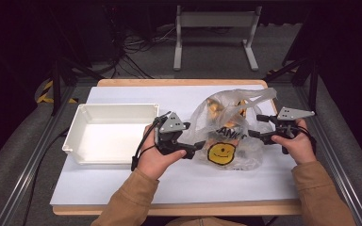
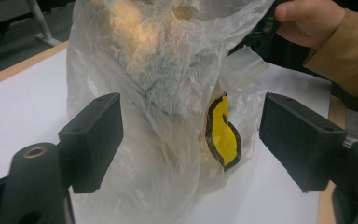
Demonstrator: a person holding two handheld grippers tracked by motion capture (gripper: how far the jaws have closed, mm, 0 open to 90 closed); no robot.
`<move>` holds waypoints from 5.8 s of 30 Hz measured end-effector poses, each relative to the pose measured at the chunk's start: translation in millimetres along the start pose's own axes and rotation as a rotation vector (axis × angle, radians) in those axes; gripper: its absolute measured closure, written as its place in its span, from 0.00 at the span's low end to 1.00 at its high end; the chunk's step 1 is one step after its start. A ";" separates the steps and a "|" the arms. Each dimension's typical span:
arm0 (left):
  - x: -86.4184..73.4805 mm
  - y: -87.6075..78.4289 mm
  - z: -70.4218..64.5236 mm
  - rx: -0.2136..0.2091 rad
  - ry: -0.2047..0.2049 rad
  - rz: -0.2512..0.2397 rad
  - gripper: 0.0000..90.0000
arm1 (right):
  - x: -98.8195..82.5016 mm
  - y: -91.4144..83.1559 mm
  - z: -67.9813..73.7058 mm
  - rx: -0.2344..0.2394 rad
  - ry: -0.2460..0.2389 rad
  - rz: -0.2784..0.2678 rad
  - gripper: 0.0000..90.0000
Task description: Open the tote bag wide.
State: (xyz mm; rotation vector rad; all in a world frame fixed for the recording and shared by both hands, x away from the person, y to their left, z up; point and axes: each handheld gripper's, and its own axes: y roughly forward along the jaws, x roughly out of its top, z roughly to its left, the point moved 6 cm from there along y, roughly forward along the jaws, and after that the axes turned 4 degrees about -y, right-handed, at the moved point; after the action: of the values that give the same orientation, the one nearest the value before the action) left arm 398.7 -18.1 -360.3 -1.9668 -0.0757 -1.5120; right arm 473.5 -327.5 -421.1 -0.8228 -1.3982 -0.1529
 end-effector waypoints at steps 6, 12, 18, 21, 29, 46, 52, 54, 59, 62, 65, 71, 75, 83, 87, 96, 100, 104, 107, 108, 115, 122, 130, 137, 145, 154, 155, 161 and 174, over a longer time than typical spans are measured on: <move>3.4 12.5 12.8 0.041 -0.011 -0.053 0.66 | 2.8 -1.2 2.4 0.003 -0.013 -0.007 0.21; 0.1 11.0 27.2 0.089 -0.060 -0.058 0.94 | 7.0 -4.7 2.4 0.001 -0.025 -0.025 0.21; -11.5 14.3 35.5 0.137 -0.097 -0.013 0.96 | 8.5 -5.5 2.9 -0.003 -0.036 -0.029 0.19; -21.5 17.9 39.3 0.159 -0.120 0.024 0.96 | 8.9 -5.2 4.3 0.000 -0.039 -0.027 0.19; -43.3 27.6 43.4 0.159 -0.159 0.104 0.96 | 8.6 -1.0 8.6 0.012 -0.058 -0.015 0.18; -75.3 44.5 42.1 0.142 -0.207 0.211 0.98 | 9.4 3.2 16.1 0.047 -0.077 -0.027 0.18; -85.3 47.6 41.2 0.126 -0.229 0.246 0.98 | 8.6 5.6 18.0 0.054 -0.081 -0.017 0.18; -87.3 47.2 41.4 0.129 -0.231 0.258 0.98 | 9.9 4.5 17.7 0.050 -0.086 -0.023 0.19; -91.4 48.1 41.1 0.121 -0.254 0.256 0.96 | 18.6 -5.0 16.1 0.036 -0.094 -0.060 0.20; -90.8 47.4 41.2 0.117 -0.247 0.243 0.95 | 27.8 -12.8 16.1 0.021 -0.103 -0.096 0.22; -90.2 46.5 41.2 0.111 -0.254 0.236 0.95 | 35.2 -18.6 16.5 0.011 -0.116 -0.122 0.24; -89.1 44.9 41.0 0.101 -0.247 0.218 0.93 | 51.5 -26.7 13.3 -0.036 -0.148 -0.136 0.36; -87.2 44.4 39.2 0.088 -0.239 0.204 0.92 | 53.8 -18.6 8.2 -0.062 -0.188 -0.068 0.54; -84.1 42.9 38.0 0.082 -0.234 0.181 0.93 | 66.7 -16.4 -3.6 -0.081 -0.161 -0.064 1.00; -82.4 42.1 36.7 0.077 -0.231 0.172 0.93 | 75.2 -14.7 -9.1 -0.120 -0.167 -0.061 1.00; -84.6 44.2 37.3 0.075 -0.235 0.182 0.93 | 73.3 3.0 -19.6 -0.137 -0.166 -0.019 1.00; -85.8 44.5 37.7 0.076 -0.237 0.188 0.93 | 68.0 12.6 -22.4 -0.136 -0.176 0.016 1.00; -86.2 44.9 37.5 0.073 -0.238 0.188 0.93 | 59.1 24.3 -23.4 -0.119 -0.174 0.057 1.00; -85.9 44.3 37.4 0.073 -0.239 0.185 0.93 | 49.7 30.6 -25.5 -0.110 -0.154 0.071 1.00; -85.8 44.1 37.6 0.075 -0.241 0.184 0.93 | 47.2 31.7 -25.6 -0.106 -0.148 0.074 1.00; -87.4 46.1 37.1 0.072 -0.244 0.193 0.93 | 34.7 36.0 -24.8 -0.086 -0.135 0.111 1.00; -92.0 48.3 37.8 0.062 -0.258 0.215 0.93 | 15.7 46.9 -21.8 -0.037 -0.122 0.185 1.00; -94.3 49.0 38.2 0.064 -0.272 0.220 0.93 | -4.2 47.8 -19.8 -0.005 -0.099 0.230 1.00; -98.3 50.7 37.9 0.065 -0.269 0.256 0.94 | -19.8 42.8 -15.5 0.022 -0.096 0.285 1.00; -100.6 50.7 35.7 0.070 -0.274 0.270 0.90 | -36.4 36.4 -10.7 0.030 -0.081 0.331 1.00; -83.7 40.5 32.8 0.096 -0.236 0.156 0.45 | -22.1 15.2 -12.4 -0.027 -0.010 0.184 0.82; -81.0 38.8 32.0 0.100 -0.223 0.149 0.40 | -20.3 12.1 -13.2 -0.035 -0.001 0.168 0.78; -62.7 27.1 22.8 0.082 -0.166 0.089 0.26 | -5.7 -9.2 -17.5 -0.090 0.024 0.085 0.64; -25.3 11.9 15.8 0.087 -0.117 0.011 0.21 | 22.6 -35.8 -1.2 -0.113 -0.008 -0.009 0.53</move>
State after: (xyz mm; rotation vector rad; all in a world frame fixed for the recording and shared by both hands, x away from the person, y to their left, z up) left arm 408.6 -11.0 -390.0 -1.9810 -0.1770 -1.3629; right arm 459.5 -345.7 -385.5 -0.9117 -1.4107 -0.2371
